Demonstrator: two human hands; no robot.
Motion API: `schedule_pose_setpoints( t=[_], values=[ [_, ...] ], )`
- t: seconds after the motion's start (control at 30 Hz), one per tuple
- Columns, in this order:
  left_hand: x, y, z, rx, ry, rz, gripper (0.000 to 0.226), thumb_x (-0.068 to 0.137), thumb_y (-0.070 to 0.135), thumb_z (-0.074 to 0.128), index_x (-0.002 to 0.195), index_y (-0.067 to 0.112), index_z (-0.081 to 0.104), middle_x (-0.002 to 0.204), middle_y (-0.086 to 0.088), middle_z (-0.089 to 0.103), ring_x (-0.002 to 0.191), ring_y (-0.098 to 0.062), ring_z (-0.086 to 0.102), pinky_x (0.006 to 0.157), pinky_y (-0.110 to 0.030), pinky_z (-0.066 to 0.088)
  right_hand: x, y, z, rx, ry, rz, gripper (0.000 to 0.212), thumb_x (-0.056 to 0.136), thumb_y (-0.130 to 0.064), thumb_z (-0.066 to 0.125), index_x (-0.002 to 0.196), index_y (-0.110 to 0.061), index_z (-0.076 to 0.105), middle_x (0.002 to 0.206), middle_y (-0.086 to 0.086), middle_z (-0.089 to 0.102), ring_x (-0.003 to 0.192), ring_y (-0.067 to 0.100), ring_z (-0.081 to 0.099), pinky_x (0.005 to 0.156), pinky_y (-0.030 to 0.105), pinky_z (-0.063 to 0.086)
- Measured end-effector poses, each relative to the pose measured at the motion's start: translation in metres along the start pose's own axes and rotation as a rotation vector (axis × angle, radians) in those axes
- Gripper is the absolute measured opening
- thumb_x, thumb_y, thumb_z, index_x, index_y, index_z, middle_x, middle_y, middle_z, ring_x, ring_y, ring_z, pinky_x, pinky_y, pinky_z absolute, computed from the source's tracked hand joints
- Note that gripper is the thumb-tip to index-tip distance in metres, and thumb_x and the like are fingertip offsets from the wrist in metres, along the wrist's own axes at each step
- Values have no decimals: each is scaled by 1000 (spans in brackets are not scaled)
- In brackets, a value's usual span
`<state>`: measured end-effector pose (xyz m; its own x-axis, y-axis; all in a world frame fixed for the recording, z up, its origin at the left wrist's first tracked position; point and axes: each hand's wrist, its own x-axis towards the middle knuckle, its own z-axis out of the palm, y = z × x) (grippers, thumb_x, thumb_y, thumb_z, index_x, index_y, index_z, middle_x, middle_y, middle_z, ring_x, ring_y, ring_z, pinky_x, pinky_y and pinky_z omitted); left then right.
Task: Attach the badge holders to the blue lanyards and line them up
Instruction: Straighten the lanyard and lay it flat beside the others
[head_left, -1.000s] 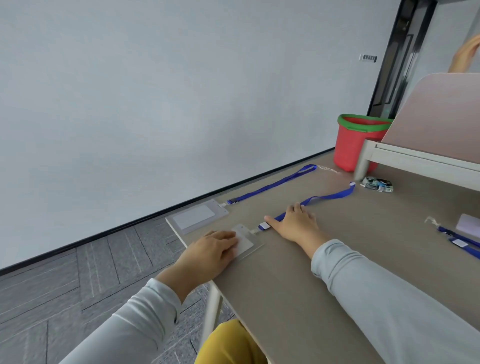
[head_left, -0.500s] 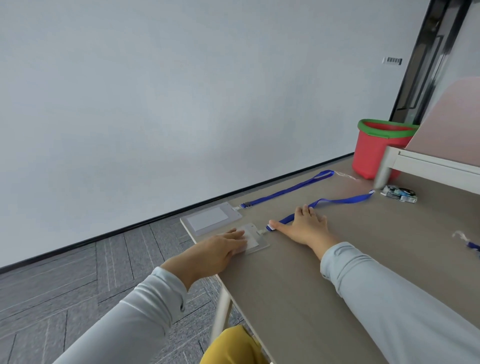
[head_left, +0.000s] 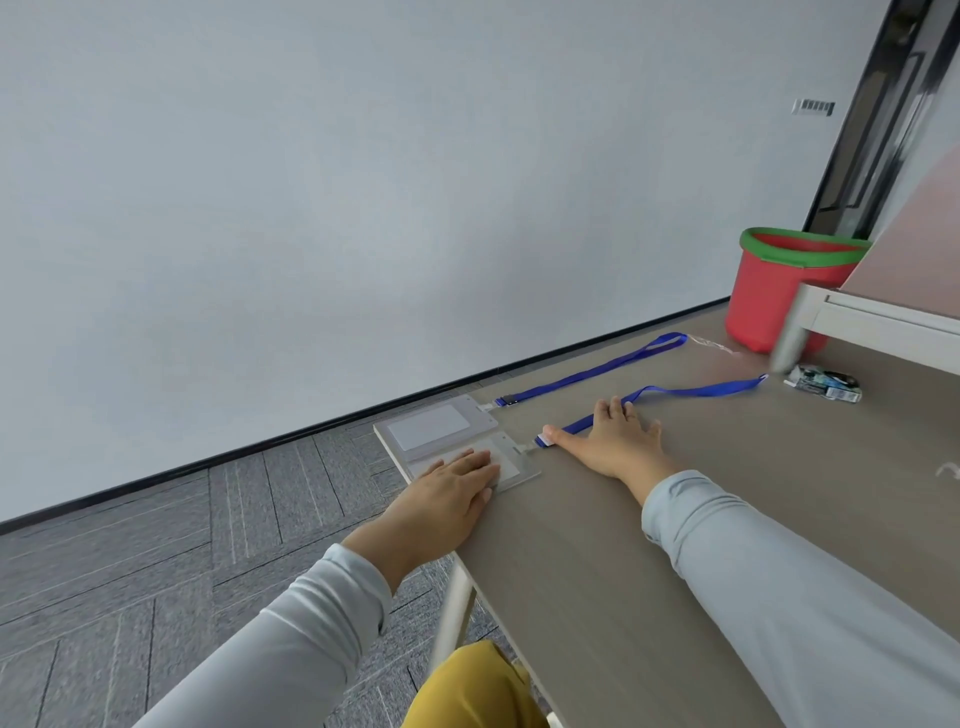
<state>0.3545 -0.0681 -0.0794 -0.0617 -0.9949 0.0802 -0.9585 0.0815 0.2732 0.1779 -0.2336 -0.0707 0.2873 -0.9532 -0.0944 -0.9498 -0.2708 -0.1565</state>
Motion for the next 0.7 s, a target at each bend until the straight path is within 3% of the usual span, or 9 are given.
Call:
schedule_pose_setpoints(
  t=[0.7],
  values=[
    [6,2,-3,0,20,-14,42,101,28,26,142,22,34,153,2,25,142,-15,16,116,-30,12,12,-3,0,-10,9,-3,115,64,-91,23,149,-14,5,158,8,0,146,26,0,115,56,8]
  ],
)
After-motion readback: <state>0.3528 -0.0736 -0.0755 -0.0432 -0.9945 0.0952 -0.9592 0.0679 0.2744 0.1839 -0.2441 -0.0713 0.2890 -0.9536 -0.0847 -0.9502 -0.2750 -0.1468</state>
